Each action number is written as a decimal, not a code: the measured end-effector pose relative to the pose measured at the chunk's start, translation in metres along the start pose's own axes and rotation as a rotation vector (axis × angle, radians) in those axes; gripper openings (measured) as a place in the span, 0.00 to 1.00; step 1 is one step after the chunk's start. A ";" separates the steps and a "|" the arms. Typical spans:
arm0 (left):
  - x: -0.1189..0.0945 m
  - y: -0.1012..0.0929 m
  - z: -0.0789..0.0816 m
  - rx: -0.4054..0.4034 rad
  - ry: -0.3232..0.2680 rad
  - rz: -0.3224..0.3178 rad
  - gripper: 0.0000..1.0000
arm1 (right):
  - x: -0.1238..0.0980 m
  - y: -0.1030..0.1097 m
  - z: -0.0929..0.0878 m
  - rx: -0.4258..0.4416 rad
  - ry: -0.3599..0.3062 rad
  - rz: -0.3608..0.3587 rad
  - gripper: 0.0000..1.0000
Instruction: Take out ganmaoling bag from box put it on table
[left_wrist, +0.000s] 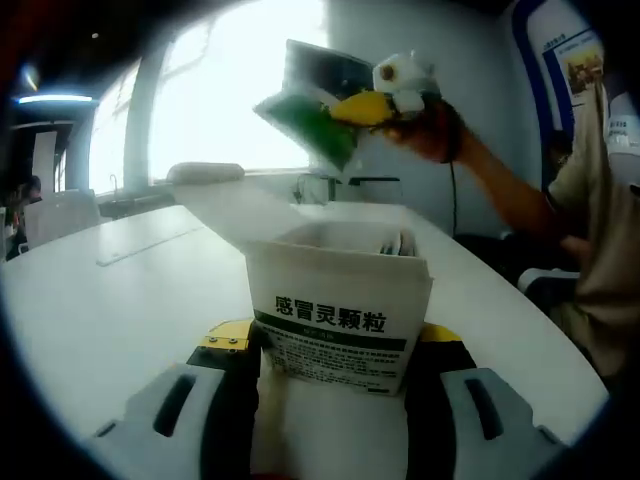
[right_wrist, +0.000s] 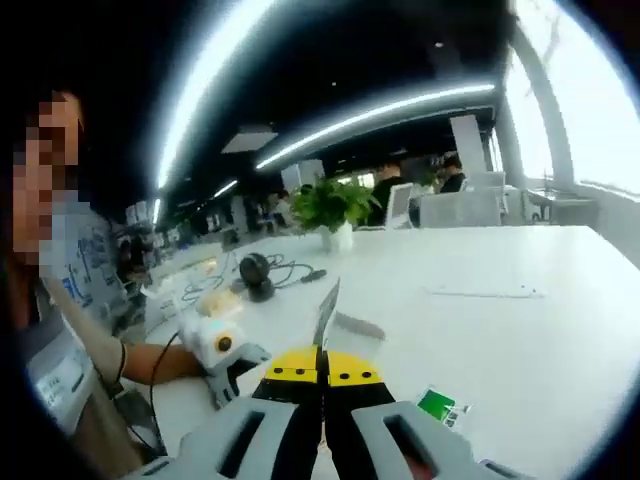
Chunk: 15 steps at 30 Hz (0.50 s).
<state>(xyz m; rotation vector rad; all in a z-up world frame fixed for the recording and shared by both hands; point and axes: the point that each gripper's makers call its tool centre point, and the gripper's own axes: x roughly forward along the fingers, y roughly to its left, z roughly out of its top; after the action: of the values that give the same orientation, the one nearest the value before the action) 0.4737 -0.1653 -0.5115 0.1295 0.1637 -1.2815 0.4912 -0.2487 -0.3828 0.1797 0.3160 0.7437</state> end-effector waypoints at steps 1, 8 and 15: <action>0.000 0.000 0.000 0.000 0.000 0.000 0.50 | -0.002 -0.007 -0.001 0.036 -0.016 -0.015 0.00; 0.000 0.000 0.000 0.000 0.000 0.000 0.50 | -0.009 -0.048 -0.023 0.244 -0.042 -0.082 0.00; 0.000 0.000 0.000 0.000 -0.001 0.000 0.50 | 0.003 -0.077 -0.059 0.449 -0.006 -0.104 0.00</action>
<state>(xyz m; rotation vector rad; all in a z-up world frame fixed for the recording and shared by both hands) 0.4734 -0.1650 -0.5114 0.1294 0.1631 -1.2816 0.5218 -0.2996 -0.4591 0.5847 0.4812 0.5611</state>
